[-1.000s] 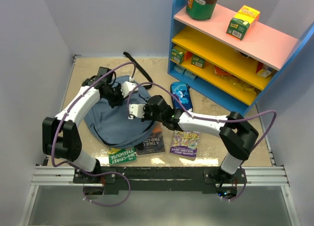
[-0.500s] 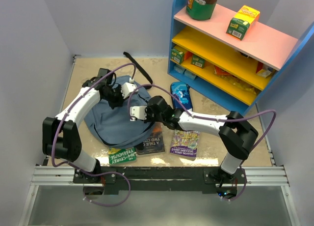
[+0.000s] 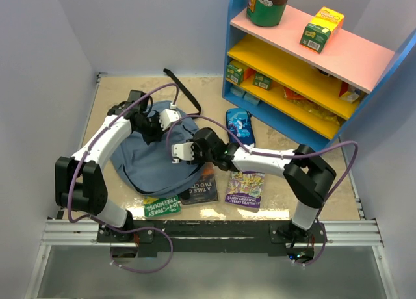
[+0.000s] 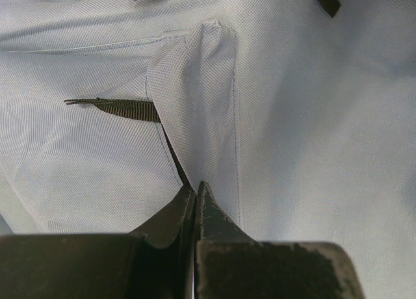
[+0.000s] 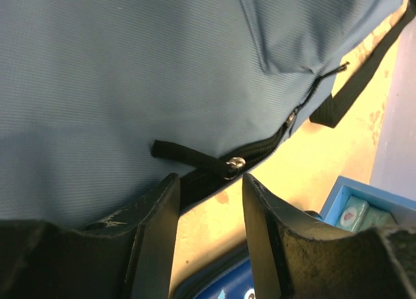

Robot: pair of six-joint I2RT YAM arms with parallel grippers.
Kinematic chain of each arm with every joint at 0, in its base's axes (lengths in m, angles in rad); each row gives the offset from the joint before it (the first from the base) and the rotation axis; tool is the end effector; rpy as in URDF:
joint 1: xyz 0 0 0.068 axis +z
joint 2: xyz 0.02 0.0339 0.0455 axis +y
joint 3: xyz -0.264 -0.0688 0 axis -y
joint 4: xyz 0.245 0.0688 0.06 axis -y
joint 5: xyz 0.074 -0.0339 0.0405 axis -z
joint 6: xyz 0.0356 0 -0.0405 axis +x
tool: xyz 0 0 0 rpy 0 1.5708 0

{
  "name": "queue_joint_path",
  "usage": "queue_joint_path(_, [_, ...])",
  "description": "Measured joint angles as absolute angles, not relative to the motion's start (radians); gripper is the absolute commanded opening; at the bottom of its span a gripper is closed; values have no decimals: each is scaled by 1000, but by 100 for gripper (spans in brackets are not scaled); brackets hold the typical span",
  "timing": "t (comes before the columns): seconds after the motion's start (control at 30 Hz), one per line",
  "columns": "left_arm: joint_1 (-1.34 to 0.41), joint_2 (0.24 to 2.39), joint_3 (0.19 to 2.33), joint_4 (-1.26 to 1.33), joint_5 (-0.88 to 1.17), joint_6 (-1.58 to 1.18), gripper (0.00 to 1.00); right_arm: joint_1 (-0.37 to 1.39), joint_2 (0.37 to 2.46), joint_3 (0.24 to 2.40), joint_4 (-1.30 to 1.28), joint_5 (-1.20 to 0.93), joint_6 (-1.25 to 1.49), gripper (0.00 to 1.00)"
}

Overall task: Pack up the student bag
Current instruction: Unzip the student bag at the center of the board.

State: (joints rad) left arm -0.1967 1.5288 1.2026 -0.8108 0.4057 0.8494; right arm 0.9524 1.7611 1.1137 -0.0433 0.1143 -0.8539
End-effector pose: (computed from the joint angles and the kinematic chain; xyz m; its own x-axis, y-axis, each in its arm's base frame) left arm 0.2964 -0.0734 0.2588 -0.3307 0.7694 -0.5465 0.8942 0.4406 0.0791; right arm 0.2270 0.3120 0.2032 0.3291 -0.8292 -0.4517 -0.7768 0.0342 -0.6288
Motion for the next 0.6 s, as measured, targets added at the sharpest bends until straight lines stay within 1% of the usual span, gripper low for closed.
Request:
queue_joint_path(0.3, [-196, 1529, 1206, -817, 407, 849, 2, 979, 1767, 1114, -36, 112, -874, 48])
queue_joint_path(0.6, [-196, 1529, 1206, -823, 408, 850, 2, 981, 1838, 1133, -31, 114, -900, 44])
